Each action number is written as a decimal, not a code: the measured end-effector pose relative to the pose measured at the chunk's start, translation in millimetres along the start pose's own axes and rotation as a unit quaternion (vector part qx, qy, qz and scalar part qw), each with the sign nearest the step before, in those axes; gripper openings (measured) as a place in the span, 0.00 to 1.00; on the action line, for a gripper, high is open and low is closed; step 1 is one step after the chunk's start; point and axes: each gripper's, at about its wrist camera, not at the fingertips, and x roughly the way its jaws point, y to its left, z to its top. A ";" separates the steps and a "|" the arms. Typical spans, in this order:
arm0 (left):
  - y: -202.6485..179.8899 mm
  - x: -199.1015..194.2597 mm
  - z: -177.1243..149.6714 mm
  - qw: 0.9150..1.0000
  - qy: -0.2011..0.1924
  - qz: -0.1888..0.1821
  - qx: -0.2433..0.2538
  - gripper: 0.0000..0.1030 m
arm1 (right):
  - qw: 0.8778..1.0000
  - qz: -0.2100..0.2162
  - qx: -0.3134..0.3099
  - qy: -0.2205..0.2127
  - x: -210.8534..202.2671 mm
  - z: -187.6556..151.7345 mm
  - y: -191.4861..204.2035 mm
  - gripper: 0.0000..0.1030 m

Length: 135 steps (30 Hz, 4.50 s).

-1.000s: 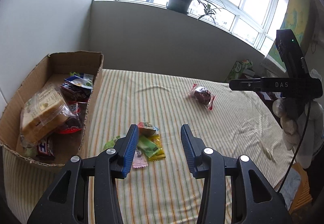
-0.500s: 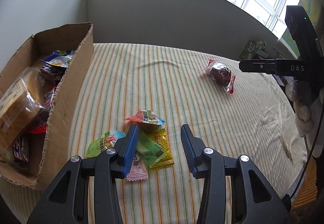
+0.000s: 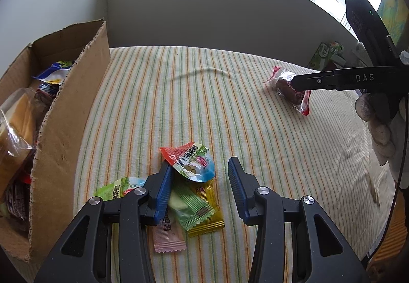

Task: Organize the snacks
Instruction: 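Grasp the red-white candy packet with the left tool while the right tool grasps the dried-fruit bag, then carry both items over the cardboard box and open both tools, then withdraw both open tools from the box back over the table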

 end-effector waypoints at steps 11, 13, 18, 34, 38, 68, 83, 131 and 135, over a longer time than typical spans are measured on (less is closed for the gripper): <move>-6.0 0.5 0.0 1.000 0.003 0.011 0.023 0.41 | 1.000 -0.010 0.001 0.018 14.1 3.5 1.6 0.67; -6.1 1.6 0.8 1.000 0.003 0.012 0.025 0.40 | 1.000 -0.017 0.000 0.022 17.1 4.4 2.5 0.63; -9.4 3.8 0.9 0.999 0.000 0.019 0.032 0.37 | 0.999 -0.023 0.000 0.030 21.6 4.8 3.3 0.55; -9.2 -8.9 2.8 0.999 -0.021 0.014 0.027 0.28 | 0.999 -0.026 0.013 0.015 8.4 0.7 4.2 0.34; -4.5 -16.0 3.3 0.999 -0.030 0.008 0.018 0.28 | 0.999 -0.029 0.013 0.005 -3.3 -3.4 9.4 0.33; 68.7 -109.0 -1.8 0.987 -0.147 0.039 -0.046 0.28 | 0.994 0.038 -0.095 -0.050 -48.7 28.0 178.0 0.33; 139.3 -116.0 28.7 0.981 -0.157 0.086 -0.079 0.28 | 0.990 0.064 -0.115 -0.053 -21.5 74.9 242.8 0.33; 167.7 -89.1 53.2 0.980 -0.125 0.132 -0.086 0.61 | 0.992 0.060 -0.096 -0.051 25.5 117.7 247.6 0.70; 160.3 -96.6 49.9 0.979 -0.133 0.132 -0.082 0.61 | 0.992 0.058 -0.091 -0.057 9.9 108.9 241.6 0.70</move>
